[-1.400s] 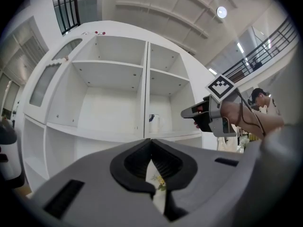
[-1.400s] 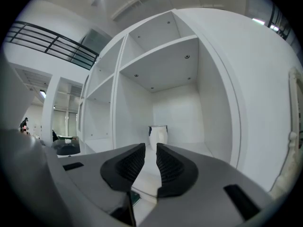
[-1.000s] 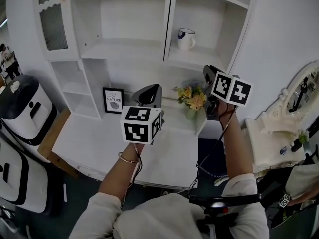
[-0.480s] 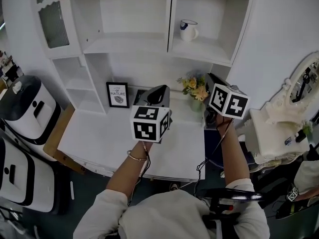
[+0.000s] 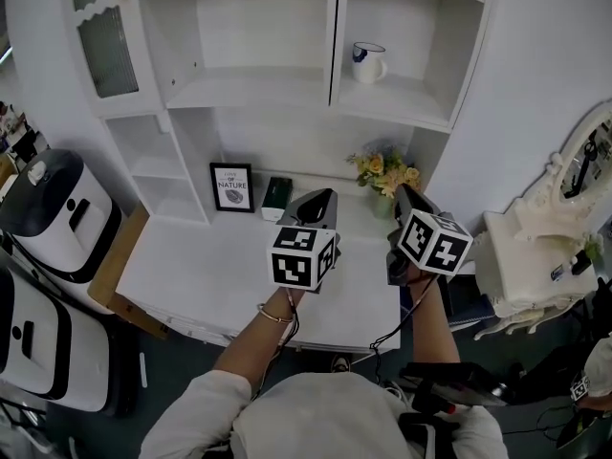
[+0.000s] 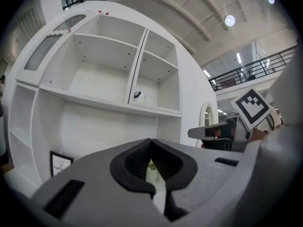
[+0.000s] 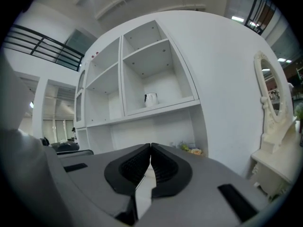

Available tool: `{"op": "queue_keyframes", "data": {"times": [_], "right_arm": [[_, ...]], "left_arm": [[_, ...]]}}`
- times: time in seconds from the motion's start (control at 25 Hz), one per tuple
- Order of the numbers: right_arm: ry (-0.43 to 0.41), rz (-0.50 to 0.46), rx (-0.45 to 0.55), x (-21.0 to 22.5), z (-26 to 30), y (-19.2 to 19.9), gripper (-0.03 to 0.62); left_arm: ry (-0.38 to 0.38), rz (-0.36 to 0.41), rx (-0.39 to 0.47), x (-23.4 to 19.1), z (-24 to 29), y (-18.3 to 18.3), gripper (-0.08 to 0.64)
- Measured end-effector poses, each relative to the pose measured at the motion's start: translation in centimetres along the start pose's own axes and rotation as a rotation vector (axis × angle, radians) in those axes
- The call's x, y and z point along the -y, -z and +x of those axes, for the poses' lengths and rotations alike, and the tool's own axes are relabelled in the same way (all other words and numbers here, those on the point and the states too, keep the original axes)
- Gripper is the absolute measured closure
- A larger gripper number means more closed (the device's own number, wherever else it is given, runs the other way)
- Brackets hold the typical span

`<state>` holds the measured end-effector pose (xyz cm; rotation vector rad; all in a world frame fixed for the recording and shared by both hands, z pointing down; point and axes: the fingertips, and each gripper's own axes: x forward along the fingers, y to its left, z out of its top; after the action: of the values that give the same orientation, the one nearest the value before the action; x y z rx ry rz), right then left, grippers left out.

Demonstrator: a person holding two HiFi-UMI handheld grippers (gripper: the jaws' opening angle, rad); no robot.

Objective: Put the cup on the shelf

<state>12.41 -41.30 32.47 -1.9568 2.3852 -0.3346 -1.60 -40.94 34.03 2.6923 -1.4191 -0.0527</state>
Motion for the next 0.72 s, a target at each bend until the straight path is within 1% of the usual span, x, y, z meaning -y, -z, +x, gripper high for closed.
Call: {"op": "queue_keyframes", "data": {"times": [0.2,0.36,0.48,0.6,0.72], "right_arm": [[0.022,0.025,-0.001,0.8,-1.2,1.8,0.566],[0.033,-0.032,0.021,1.3,-1.6,1.8,0.566],[0.032,-0.075,0.018,1.6,-2.0,2.2,0.568],[0.026,-0.086,0.012,2.3,-2.1,2.4,0.568],[0.032,-0.085,0.013,3.5,-2.4,2.5,0.568]], "left_arm": [[0.008,-0.016,-0.017,0.5,-0.3,2.2,0.552],[-0.005,-0.038,-0.009,0.4,-0.2,2.9,0.552],[-0.007,-0.032,-0.008,0.9,0.0,2.9,0.552],[-0.015,-0.020,0.002,1.7,0.5,2.5,0.552],[-0.023,-0.025,0.005,2.8,1.3,2.5,0.552]]}}
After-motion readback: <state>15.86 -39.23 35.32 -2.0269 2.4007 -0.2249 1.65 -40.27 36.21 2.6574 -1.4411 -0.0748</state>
